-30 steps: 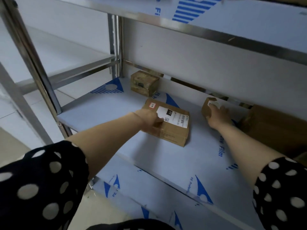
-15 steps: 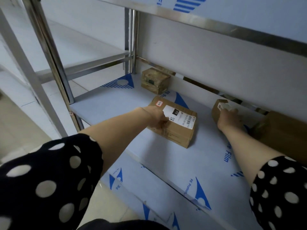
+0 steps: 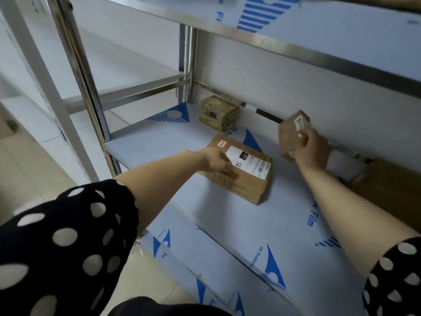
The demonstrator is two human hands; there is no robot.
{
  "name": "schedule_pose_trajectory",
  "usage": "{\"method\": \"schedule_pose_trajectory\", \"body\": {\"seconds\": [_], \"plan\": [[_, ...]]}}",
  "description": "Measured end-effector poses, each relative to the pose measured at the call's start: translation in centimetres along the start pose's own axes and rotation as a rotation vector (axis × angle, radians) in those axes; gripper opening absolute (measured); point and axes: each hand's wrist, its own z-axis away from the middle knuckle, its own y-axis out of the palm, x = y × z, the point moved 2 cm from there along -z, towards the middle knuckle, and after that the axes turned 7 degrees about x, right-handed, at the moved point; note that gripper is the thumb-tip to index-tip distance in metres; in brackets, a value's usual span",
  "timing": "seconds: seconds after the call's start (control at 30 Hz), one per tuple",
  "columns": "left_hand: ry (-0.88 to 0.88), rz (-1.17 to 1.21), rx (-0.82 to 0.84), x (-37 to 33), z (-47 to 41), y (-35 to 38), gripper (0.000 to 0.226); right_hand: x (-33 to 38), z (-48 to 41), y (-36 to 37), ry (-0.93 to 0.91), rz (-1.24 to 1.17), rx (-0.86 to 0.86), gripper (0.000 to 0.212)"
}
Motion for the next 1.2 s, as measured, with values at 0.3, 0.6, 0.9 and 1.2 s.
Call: {"method": "schedule_pose_trajectory", "body": {"seconds": [0.3, 0.6, 0.9, 1.2], "plan": [[0.013, 0.545, -0.236, -0.3, -0.6, -1.1, 0.05, 6.0, 5.4, 3.5, 0.66, -0.824, 0.455, 0.02], [0.147, 0.359, -0.19, 0.8, -2.0, -2.8, 0.029, 9.3, 4.8, 3.1, 0.237, 0.317, 0.449, 0.052], [0.053, 0.112, -0.348, 7.9, -1.5, -10.6, 0.038, 17.4, 1.1, 10.7, -0.106, 0.363, 0.53, 0.051], [0.036, 0.087, -0.362, 13.4, -4.4, -13.3, 0.045, 19.9, -4.2, 17.8, -0.085, 0.395, 0.62, 0.054]]}}
